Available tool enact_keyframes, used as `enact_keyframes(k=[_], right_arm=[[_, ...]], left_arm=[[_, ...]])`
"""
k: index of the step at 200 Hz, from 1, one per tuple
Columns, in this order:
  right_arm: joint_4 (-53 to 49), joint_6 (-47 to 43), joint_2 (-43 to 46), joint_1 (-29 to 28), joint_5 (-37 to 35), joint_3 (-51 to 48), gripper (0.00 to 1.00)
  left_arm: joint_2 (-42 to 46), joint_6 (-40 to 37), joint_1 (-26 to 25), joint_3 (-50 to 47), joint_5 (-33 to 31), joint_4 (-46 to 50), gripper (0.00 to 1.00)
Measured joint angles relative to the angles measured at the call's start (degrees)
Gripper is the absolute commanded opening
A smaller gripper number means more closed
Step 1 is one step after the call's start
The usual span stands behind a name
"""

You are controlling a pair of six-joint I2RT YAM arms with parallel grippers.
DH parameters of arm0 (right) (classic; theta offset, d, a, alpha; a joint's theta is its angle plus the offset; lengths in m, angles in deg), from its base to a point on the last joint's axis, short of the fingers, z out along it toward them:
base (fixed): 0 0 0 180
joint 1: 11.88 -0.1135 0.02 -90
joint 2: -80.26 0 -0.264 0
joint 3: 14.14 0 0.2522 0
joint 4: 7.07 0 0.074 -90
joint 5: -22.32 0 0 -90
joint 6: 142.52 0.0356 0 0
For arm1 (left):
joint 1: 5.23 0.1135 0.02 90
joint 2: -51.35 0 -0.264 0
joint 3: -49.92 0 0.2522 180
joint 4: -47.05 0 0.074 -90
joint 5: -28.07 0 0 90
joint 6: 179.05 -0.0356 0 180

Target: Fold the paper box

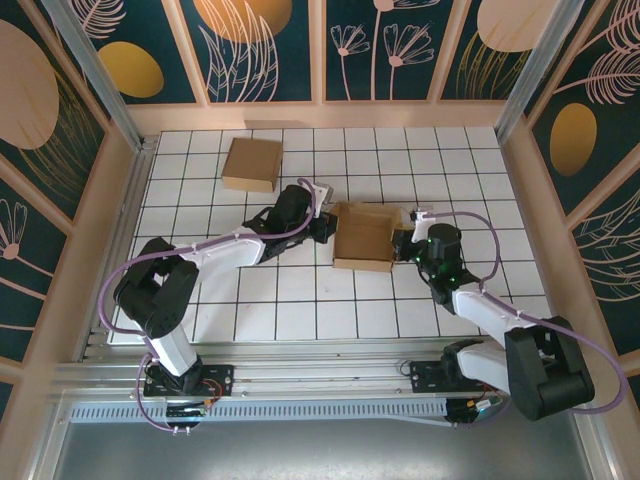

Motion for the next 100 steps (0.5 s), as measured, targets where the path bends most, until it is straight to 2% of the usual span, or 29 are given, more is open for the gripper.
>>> enact_keyframes(k=[54,100], right_arm=[[0.94,1.84,-0.33,-1.29,-1.51,-1.25,0.0],[0.35,3.06,0.11,-3.04,-2.08,-4.61,0.0]], left_arm=[[0.0,0.22,-0.26,-1.44,-0.37,-0.11,0.09],[1.62,2.69,-0.76,-7.61,1.14,-0.55,0.26]])
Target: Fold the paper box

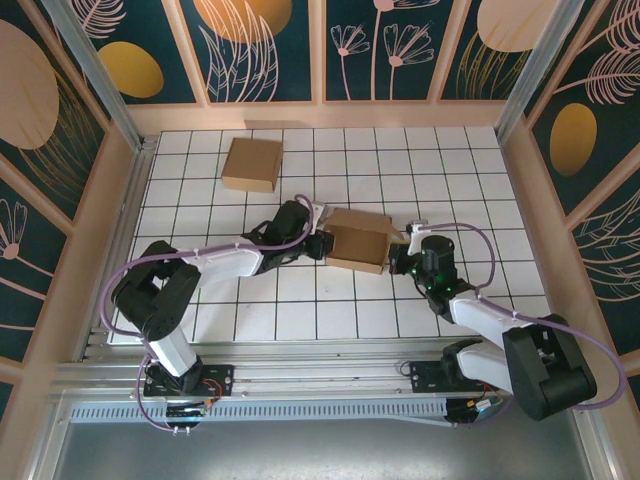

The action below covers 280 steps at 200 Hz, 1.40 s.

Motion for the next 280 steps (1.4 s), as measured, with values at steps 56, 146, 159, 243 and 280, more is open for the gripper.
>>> enact_keyframes(k=[56,146,159,243,280], right_arm=[[-0.17,-0.11,1.62,-0.59,-0.94,-0.55,0.05],[-15.02,3.89,26.88,-1.57,6.34,-0.07,0.44],[-20.57,4.96,29.59,-1.57,8.46,3.69,0.45],[-34.32,16.94,-0.63,4.26,15.17,39.32,0.55],[-40.98,21.62,-8.68,4.42,13.7,38.03,0.51]], left_arm=[[7.78,3.19,-0.04,-6.19,0.22,-1.86,0.36],[31.89,12.33,-0.81,-15.87,1.86,-0.9,0.39],[35.63,13.4,-0.81,-13.22,1.14,2.73,0.37],[7.85,12.35,11.34,20.2,8.13,13.92,0.47],[-0.11,12.37,11.32,19.91,14.03,16.52,0.54]])
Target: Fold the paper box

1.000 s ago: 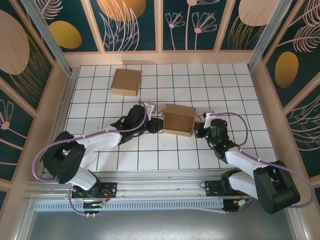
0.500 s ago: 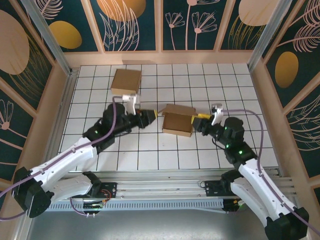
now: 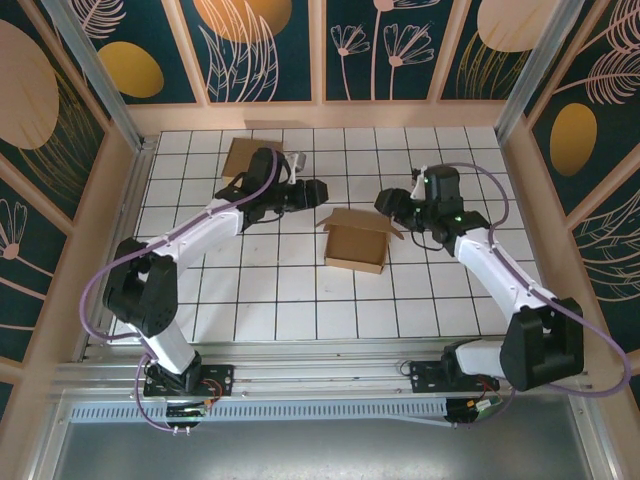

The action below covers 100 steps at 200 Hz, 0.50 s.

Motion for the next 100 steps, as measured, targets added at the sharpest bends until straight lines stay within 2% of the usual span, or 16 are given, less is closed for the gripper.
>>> enact_keyframes(k=[13,43,64,100], right_arm=[[-0.74,1.29,-0.15,-0.04,-0.13,-1.86,0.45],[-0.39,3.87,-0.13,-0.9,-0.02,-7.08,0.42],[0.15,5.31,-0.13,-1.97,-0.07,-9.94,0.36],[2.34,7.08,-0.13,-2.62,-1.73,-12.39,0.38]], left_arm=[[-0.15,0.52,-0.04,-1.81,2.99,-0.81,0.54],[-0.33,1.99,-0.83,-5.29,8.87,-4.31,0.53],[-1.66,3.02,-2.27,-7.04,10.6,-6.25,0.49],[-4.17,4.11,-4.33,-9.46,11.3,-7.5,0.44]])
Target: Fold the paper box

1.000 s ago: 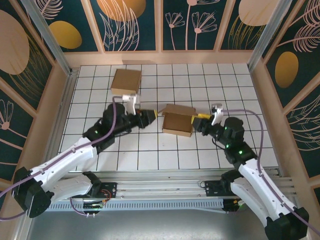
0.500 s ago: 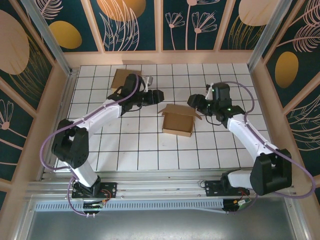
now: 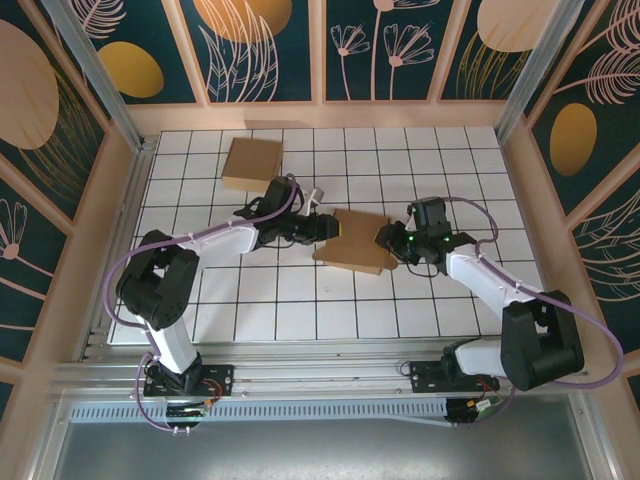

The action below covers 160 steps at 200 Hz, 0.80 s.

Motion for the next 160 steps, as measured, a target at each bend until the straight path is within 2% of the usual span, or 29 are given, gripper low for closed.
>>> enact_keyframes(k=[43,57,91,127,160], right_arm=[[3.67,3.02,0.02,-0.22,-0.87,-2.58,0.38],[4.35,3.34,0.02,-0.33,-1.51,-3.13,0.34],[5.42,3.28,0.02,-0.42,-4.15,-4.37,0.26],[6.14,1.36,-1.16,-1.51,-8.28,-5.68,0.25],[5.7,0.22,-2.67,-1.88,-9.84,-5.49,0.35]], left_arm=[[-0.07,-0.28,-0.5,-0.79,-2.86,0.04,0.48],[-0.07,-0.26,-0.57,-1.14,-3.45,-0.04,0.46],[-0.07,-0.26,-0.57,-3.15,-4.87,-0.85,0.32],[-0.39,-1.27,-0.57,-4.13,-7.41,-0.81,0.3],[0.2,-3.1,-0.57,-4.26,-9.79,0.79,0.36]])
